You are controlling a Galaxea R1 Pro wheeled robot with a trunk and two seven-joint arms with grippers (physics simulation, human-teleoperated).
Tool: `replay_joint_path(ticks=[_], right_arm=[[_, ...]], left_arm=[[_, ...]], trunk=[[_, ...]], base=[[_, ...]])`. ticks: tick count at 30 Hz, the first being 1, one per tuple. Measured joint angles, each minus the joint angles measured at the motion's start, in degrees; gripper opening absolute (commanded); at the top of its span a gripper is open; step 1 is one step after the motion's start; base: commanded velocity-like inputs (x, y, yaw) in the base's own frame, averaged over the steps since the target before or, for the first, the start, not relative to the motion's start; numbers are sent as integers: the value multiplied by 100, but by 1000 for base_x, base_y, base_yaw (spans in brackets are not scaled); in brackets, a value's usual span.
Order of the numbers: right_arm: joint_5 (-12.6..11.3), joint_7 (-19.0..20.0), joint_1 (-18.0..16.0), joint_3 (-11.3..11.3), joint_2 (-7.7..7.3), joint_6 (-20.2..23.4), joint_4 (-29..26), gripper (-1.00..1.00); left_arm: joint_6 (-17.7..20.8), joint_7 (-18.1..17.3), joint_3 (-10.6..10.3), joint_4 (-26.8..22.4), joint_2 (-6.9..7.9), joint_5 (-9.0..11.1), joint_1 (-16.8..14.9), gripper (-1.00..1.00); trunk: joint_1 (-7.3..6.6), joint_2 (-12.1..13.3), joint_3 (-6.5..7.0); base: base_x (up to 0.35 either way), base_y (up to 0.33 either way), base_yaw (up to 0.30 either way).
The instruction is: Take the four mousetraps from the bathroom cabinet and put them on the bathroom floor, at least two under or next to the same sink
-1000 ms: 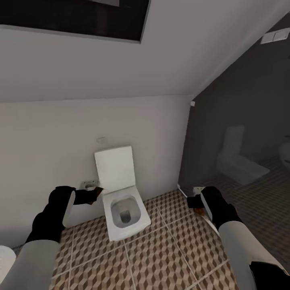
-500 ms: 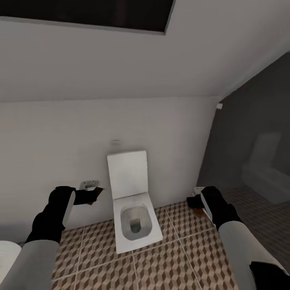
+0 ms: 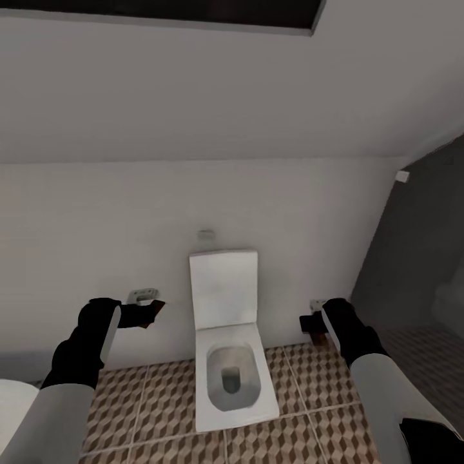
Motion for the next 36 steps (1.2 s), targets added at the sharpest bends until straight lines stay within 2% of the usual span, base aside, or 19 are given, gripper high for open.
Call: replay_joint_path(ticks=[9, 25, 36], right_arm=[[11, 0, 0, -1, -6, 0, 0, -100], [12, 0, 0, -1, -6, 1, 10, -100], [37, 0, -1, 1, -1, -28, 54, -100]], left_arm=[[-2, 3, -1, -5, -9, 8, -2, -100], [-3, 3, -1, -5, -11, 5, -2, -100], [0, 3, 1, 0, 13, 2, -1, -100]], trunk=[[2, 1, -2], [3, 0, -2], [2, 1, -2]], base=[[57, -28, 23], [2, -244, 3], [0, -33, 218]])
